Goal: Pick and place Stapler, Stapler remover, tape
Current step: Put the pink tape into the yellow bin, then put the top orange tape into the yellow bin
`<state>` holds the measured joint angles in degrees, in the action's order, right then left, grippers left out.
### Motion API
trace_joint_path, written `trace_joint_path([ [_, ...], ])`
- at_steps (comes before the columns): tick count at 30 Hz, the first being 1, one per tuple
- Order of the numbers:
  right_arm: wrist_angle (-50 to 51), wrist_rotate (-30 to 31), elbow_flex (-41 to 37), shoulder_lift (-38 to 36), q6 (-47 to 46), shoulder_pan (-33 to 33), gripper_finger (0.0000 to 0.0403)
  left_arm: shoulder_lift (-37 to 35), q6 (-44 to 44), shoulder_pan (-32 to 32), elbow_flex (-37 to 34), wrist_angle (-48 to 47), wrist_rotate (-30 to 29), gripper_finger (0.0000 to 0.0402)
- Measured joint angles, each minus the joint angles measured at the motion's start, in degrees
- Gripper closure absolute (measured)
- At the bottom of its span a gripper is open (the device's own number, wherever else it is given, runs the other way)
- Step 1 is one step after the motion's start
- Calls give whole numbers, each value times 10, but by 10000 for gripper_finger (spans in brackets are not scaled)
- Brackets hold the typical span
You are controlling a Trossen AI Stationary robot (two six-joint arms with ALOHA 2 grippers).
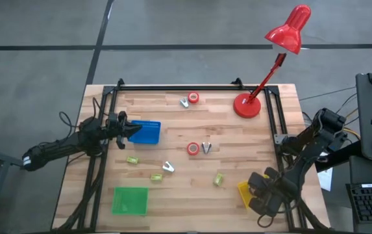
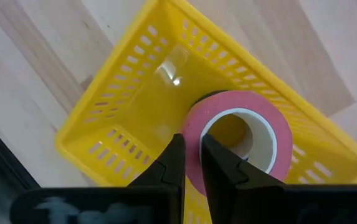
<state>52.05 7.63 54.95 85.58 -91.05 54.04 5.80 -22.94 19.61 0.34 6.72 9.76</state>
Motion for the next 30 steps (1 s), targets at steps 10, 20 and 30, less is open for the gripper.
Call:
trace_joint_path([
  [10, -4, -12, -2, 0, -18, 0, 340, 0, 0, 0, 0, 0, 0, 376],
  [20, 29, -17, 11, 0, -34, 0, 310, 0, 0, 0, 0, 0, 0, 376],
  [30, 134, 45, 76, -6, -1, 0, 268, 0, 0, 0, 0, 0, 0, 376],
])
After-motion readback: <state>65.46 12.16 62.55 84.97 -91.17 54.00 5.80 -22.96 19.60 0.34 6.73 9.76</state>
